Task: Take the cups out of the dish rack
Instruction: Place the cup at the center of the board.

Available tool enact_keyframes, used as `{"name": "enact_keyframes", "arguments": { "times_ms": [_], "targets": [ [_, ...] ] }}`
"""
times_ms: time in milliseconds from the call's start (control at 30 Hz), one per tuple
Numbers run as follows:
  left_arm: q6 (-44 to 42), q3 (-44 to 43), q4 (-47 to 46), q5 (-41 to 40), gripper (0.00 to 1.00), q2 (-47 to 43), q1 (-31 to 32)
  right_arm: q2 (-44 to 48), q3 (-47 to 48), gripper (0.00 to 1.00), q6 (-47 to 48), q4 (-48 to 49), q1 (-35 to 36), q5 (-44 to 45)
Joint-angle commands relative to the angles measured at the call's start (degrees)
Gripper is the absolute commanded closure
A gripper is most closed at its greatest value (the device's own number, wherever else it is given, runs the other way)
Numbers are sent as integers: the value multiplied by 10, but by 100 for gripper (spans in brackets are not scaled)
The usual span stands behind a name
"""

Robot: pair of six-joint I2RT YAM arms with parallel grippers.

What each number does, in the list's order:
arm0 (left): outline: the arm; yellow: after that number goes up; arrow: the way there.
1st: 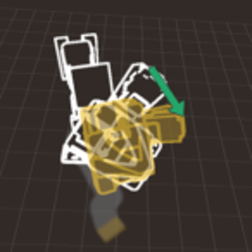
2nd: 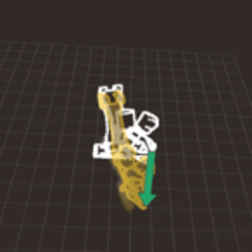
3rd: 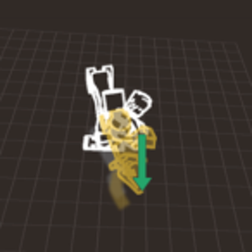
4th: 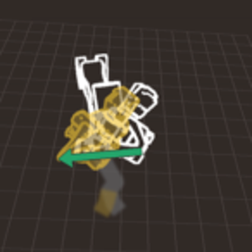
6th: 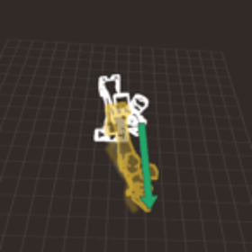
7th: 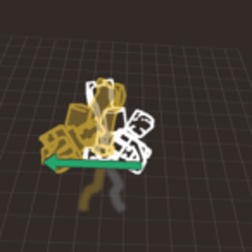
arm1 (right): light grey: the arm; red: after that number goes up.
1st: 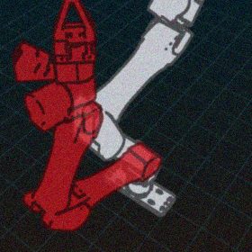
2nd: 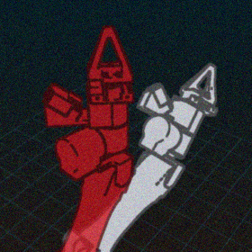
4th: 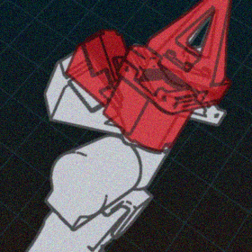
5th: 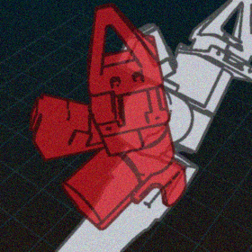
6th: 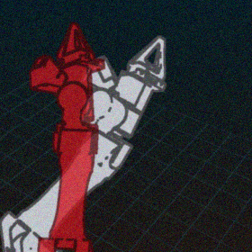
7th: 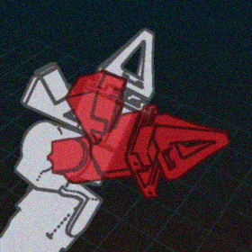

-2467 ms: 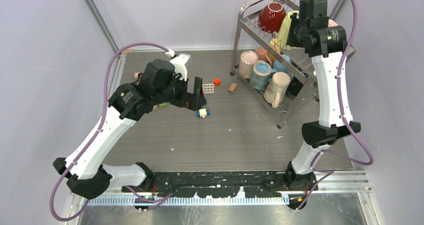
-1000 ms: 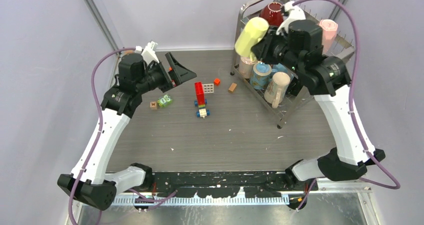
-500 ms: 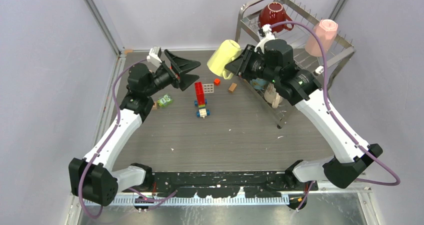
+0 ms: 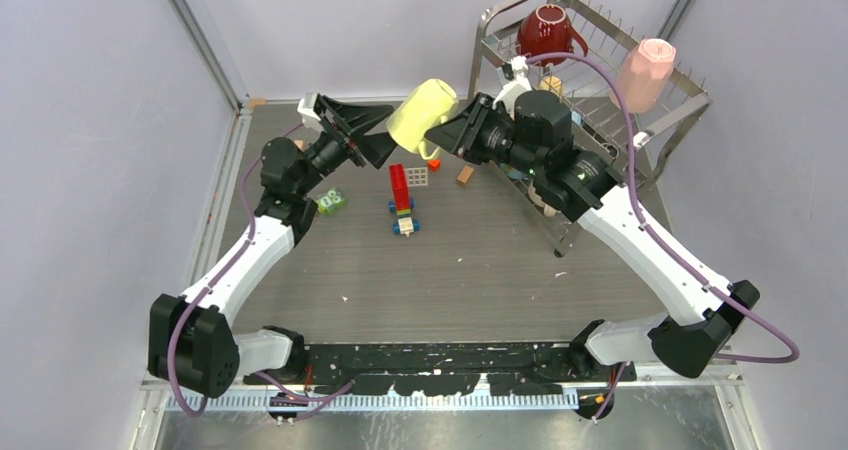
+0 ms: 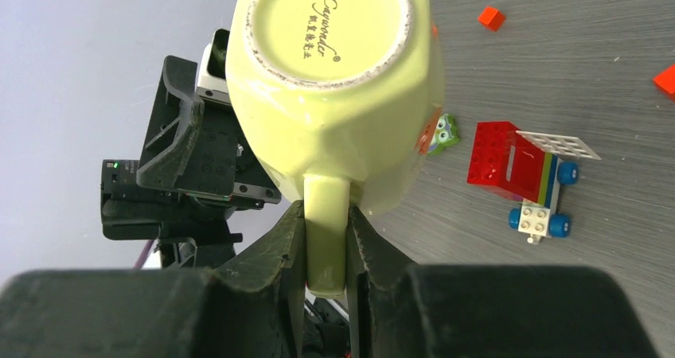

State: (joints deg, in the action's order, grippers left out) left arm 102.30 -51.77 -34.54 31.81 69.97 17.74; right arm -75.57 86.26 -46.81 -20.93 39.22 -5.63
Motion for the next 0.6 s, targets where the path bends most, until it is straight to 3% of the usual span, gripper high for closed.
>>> {"name": "enact_keyframes", "arguments": {
  "times_ms": [0,167,367,467,567],
  "targets": [
    [72,2,-133,-38,27,13,17,37,4,99,-15,132,9,-3],
    [93,0,-170,-60,39,21,37,41,-6,99,-19,145,10,-3],
    [108,5,-202,-79,61,27,42,47,-28,99,-39,174,11,-2],
    [108,5,-209,-83,77,27,43,49,-35,99,-44,184,13,-1],
    [104,1,-214,-85,99,26,44,47,-37,99,-44,184,18,2]
  ]
}}
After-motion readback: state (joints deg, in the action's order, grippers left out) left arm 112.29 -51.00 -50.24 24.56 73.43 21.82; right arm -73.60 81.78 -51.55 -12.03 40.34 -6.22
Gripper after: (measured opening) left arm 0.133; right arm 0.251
